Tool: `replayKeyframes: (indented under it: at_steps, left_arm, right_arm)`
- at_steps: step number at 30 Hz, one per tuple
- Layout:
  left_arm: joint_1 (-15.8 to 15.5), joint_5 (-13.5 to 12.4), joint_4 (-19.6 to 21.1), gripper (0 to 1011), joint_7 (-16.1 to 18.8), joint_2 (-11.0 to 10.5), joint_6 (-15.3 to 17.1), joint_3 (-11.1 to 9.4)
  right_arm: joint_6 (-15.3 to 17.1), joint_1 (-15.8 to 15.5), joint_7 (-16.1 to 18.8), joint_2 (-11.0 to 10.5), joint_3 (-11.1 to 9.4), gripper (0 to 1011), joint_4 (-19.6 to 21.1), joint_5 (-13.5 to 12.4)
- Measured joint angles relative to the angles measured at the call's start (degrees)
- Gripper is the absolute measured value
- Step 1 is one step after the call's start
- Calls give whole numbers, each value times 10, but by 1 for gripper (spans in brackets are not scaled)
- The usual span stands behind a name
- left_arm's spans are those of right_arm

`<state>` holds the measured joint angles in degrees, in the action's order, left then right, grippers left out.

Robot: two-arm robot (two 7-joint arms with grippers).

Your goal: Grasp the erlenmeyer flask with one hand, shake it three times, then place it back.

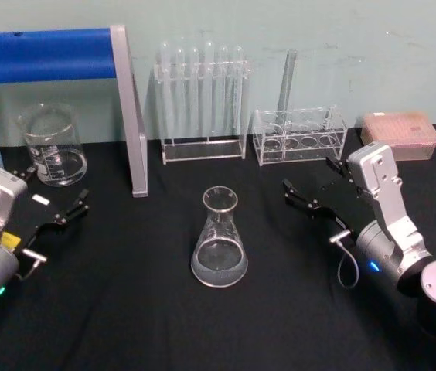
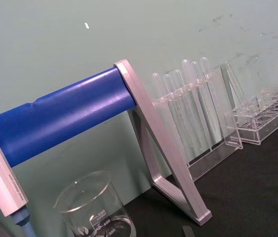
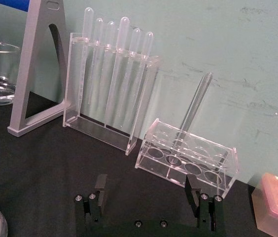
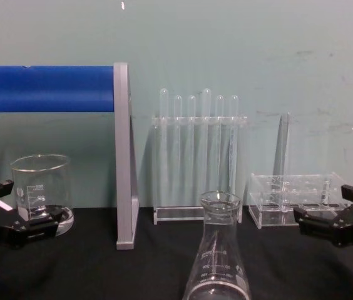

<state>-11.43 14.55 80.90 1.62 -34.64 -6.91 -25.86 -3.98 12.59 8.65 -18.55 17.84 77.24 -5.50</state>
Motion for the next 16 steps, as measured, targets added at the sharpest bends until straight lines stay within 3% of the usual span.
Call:
replayKeyframes:
  at_steps: [16]
  left_arm:
    - [0,0,0,1001,0,0,0,0]
  right_arm:
    - [2,-1,2,1,-2,1003,0,2]
